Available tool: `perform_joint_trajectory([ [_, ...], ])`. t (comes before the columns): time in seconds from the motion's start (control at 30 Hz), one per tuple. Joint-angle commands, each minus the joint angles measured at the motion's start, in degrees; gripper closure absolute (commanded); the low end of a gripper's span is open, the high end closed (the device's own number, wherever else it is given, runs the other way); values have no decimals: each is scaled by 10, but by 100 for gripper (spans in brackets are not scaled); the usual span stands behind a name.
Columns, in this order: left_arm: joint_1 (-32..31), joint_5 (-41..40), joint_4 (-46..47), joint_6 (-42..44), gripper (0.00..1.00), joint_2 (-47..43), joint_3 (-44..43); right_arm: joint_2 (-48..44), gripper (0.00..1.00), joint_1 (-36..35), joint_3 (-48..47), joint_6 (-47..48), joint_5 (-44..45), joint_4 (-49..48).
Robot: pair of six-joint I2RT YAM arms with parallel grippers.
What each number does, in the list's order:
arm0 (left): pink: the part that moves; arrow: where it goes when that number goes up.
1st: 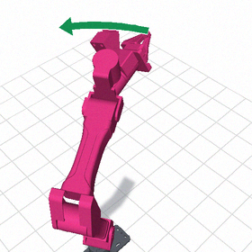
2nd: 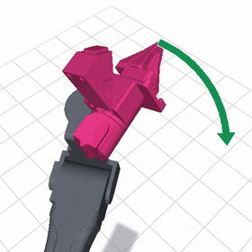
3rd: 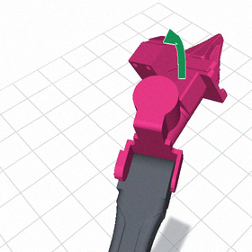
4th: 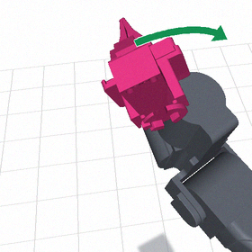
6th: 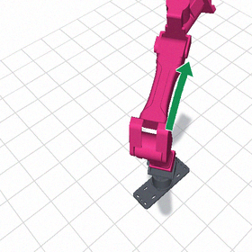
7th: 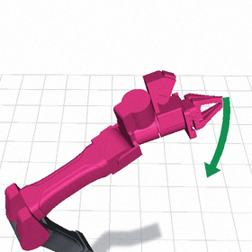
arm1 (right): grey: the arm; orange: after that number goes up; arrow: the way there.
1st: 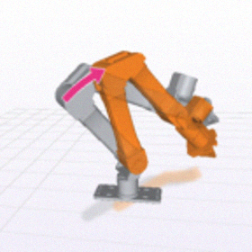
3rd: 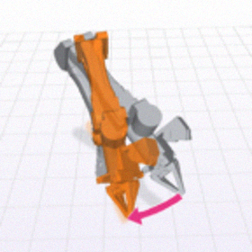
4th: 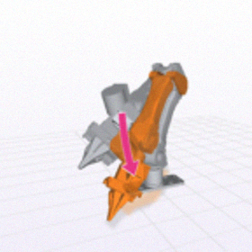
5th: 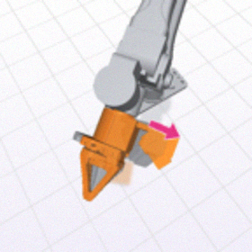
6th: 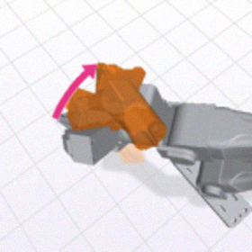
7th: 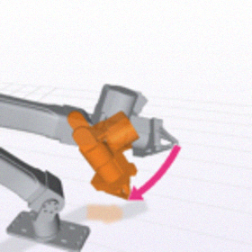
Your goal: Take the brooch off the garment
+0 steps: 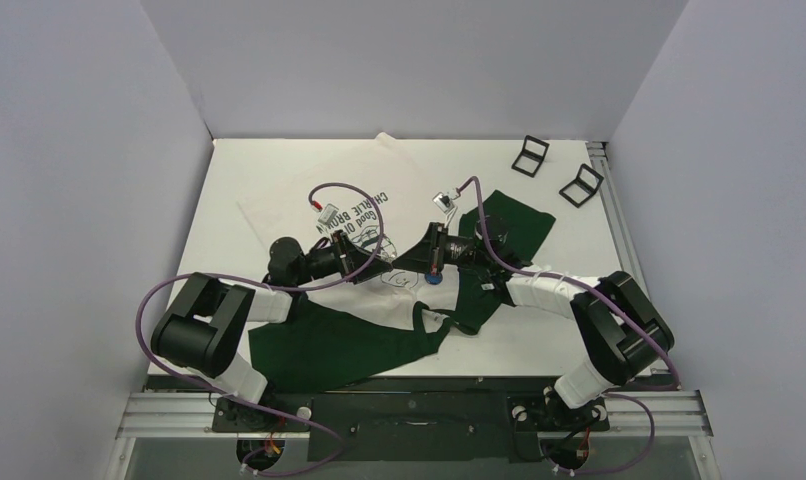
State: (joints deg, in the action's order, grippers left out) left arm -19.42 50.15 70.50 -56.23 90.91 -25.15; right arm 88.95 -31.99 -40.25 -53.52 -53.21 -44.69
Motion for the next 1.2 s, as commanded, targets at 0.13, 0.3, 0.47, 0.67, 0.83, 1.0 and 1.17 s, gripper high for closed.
perform_joint_trajectory([
  [0.13, 4, -17, -42, 26, 6, -20, -20, -1, 100, -4, 6, 20, 1, -20],
  [0.3, 11, -4, -7, -1, 17, -3, -17, 3, 100, -4, 7, 24, 1, -17],
  [0.47, 13, 7, 22, -19, 21, 9, -17, 3, 100, -4, 9, 29, 0, -16],
  [0.67, 12, 18, 53, -38, 24, 21, -16, 4, 100, -4, 10, 31, 0, -17],
  [0.83, 12, 23, 61, -39, 27, 25, -16, 4, 100, -4, 12, 25, -3, -29],
  [1.0, 11, 24, 64, -42, 40, 28, -16, 3, 100, -7, 14, 26, -6, -37],
  [1.17, 8, 37, 94, -60, 43, 39, -17, 4, 100, -8, 12, 29, -6, -32],
])
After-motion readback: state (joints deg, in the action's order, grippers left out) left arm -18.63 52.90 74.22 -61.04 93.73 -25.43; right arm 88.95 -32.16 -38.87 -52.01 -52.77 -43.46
